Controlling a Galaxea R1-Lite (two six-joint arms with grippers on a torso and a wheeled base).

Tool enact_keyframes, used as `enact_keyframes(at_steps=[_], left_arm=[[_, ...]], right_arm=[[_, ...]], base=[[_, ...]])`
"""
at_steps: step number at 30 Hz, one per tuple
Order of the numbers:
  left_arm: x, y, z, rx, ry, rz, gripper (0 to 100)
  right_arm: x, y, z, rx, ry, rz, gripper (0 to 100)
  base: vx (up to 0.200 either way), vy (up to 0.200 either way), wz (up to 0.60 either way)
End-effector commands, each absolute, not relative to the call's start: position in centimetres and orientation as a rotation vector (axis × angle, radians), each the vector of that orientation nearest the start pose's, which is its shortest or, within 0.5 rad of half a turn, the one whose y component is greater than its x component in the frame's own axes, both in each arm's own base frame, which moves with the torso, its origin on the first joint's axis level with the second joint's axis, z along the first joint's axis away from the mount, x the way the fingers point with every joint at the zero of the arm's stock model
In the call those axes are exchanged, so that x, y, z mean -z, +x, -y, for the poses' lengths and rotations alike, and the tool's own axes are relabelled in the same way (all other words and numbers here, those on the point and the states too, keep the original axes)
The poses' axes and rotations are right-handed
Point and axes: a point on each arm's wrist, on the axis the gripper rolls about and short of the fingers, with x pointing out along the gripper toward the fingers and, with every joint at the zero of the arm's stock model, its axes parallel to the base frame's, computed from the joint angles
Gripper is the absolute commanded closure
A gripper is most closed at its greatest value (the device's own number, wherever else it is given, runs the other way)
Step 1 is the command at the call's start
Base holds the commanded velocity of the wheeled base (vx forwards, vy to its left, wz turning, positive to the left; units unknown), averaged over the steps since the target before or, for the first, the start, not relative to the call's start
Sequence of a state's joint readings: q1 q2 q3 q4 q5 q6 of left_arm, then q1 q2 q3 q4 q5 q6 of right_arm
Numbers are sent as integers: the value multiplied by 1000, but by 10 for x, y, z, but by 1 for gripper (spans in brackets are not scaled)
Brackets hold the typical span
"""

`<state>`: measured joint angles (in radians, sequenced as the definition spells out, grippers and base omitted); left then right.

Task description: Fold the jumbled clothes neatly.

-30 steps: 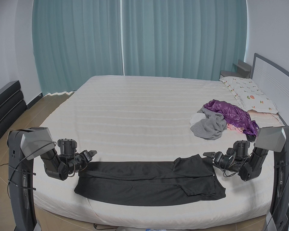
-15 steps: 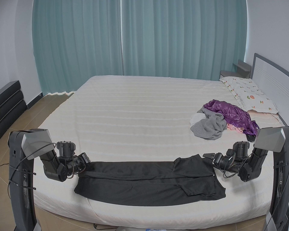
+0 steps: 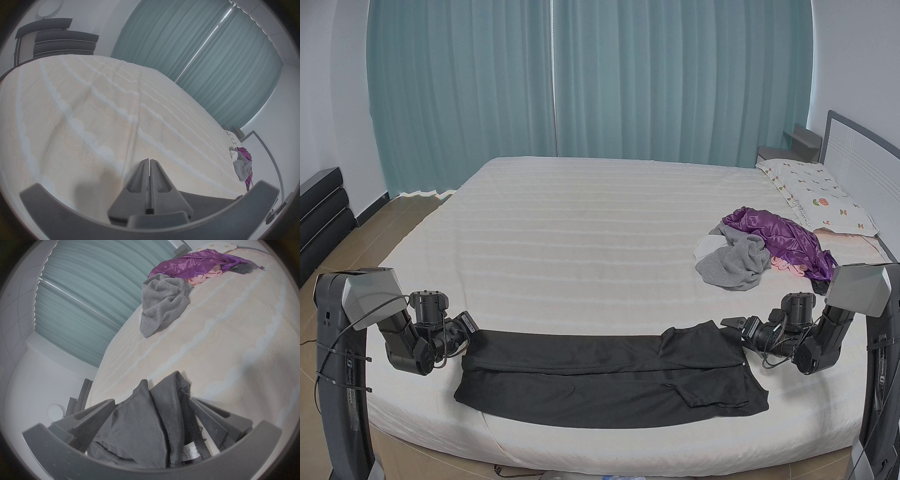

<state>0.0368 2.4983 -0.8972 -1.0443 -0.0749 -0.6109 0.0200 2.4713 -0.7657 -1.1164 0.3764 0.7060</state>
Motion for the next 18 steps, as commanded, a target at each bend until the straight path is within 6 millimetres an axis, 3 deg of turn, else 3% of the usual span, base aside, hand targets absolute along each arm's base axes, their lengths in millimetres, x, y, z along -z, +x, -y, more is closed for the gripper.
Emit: enact_keyframes(at_steps=[1,18], left_arm=[[52,398,-17,-142,-633,-543,100],[55,405,-18,-139,-634,-528,100]], right_arm=[[53,376,-16,-155,778,-689,0],[60,400,-15,-41,751,-693,0]], base=[[0,0,0],[0,0,0]])
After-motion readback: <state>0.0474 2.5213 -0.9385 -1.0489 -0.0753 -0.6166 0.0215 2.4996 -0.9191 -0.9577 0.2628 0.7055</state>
